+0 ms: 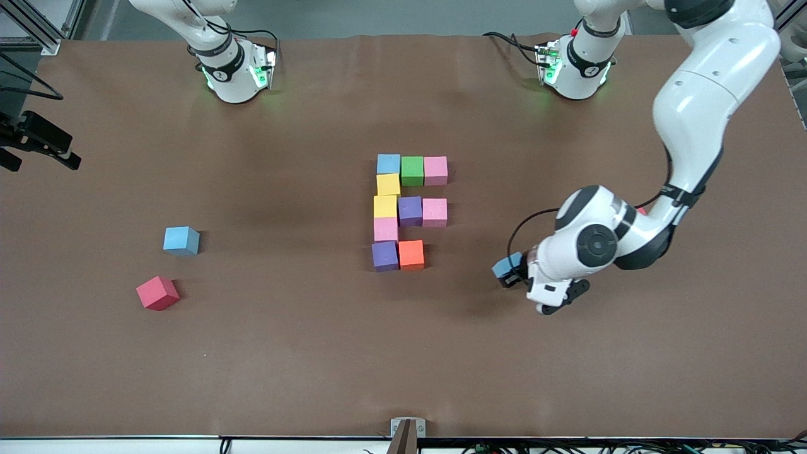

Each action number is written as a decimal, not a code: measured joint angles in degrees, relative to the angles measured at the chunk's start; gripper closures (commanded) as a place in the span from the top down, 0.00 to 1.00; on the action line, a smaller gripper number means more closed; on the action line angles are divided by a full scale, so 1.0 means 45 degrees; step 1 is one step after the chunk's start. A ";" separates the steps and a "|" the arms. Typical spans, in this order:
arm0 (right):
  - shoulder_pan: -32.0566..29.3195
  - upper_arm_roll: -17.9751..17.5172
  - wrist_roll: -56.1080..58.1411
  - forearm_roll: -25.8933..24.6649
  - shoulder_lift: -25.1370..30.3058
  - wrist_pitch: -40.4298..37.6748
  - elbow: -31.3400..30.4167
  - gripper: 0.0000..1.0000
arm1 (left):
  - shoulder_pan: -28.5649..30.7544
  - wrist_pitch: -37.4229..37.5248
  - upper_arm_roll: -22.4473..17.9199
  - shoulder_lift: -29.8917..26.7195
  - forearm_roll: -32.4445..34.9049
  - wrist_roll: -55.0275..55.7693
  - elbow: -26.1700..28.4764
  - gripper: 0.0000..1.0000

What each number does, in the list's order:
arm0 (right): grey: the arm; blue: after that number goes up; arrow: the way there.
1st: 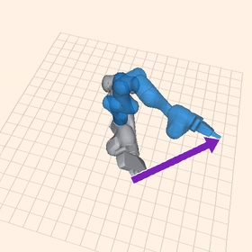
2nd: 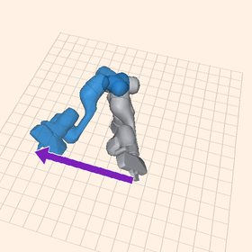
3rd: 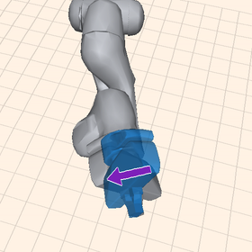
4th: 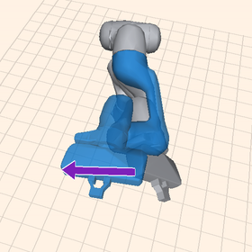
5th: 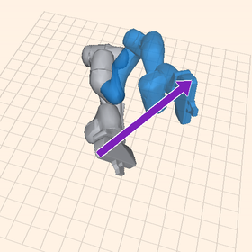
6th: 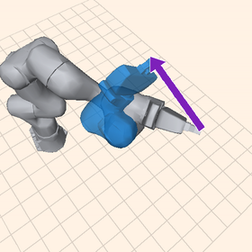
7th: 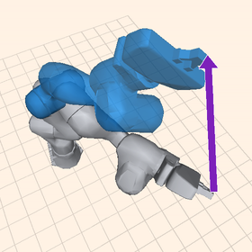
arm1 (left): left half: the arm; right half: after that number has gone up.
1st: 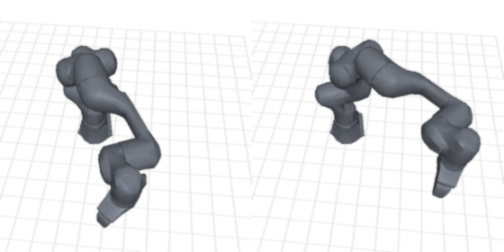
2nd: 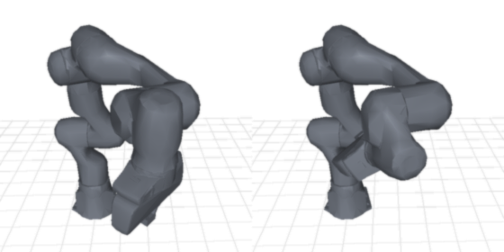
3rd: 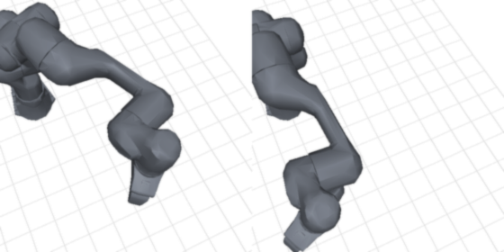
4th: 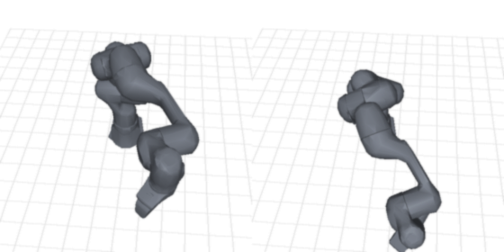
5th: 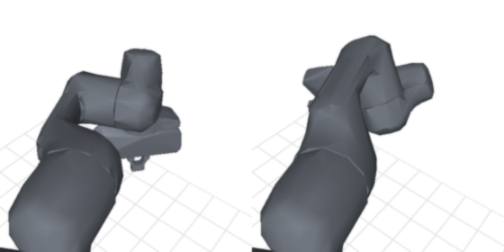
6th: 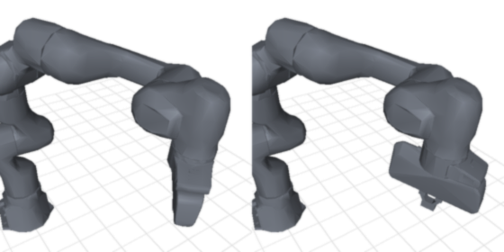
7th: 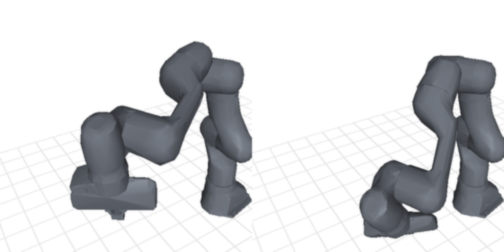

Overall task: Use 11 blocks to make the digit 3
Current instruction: 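Grasp the light blue cube with the left gripper, then place the light blue cube beside the orange cube with the left gripper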

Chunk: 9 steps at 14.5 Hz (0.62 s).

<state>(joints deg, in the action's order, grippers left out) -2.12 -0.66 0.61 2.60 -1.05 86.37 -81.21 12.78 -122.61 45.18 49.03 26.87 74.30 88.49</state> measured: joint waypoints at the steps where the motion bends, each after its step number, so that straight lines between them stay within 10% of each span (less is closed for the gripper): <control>1: 0.0000 -0.0001 0.0000 0.0000 0.0000 0.0000 0.0000 1.00 | -0.0596 -0.0001 -0.0256 0.0000 -0.0258 0.1385 -0.0284 0.09; 9: 0.0000 -0.0003 0.0000 0.0000 0.0000 0.0001 0.0000 1.00 | -0.4342 -0.0271 -0.2603 0.0178 -0.1146 1.1075 -0.1901 0.11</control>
<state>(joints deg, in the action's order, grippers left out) -2.12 -0.68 0.61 2.60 -1.05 86.37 -81.21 -6.76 -123.83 33.46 49.83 21.72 124.13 79.94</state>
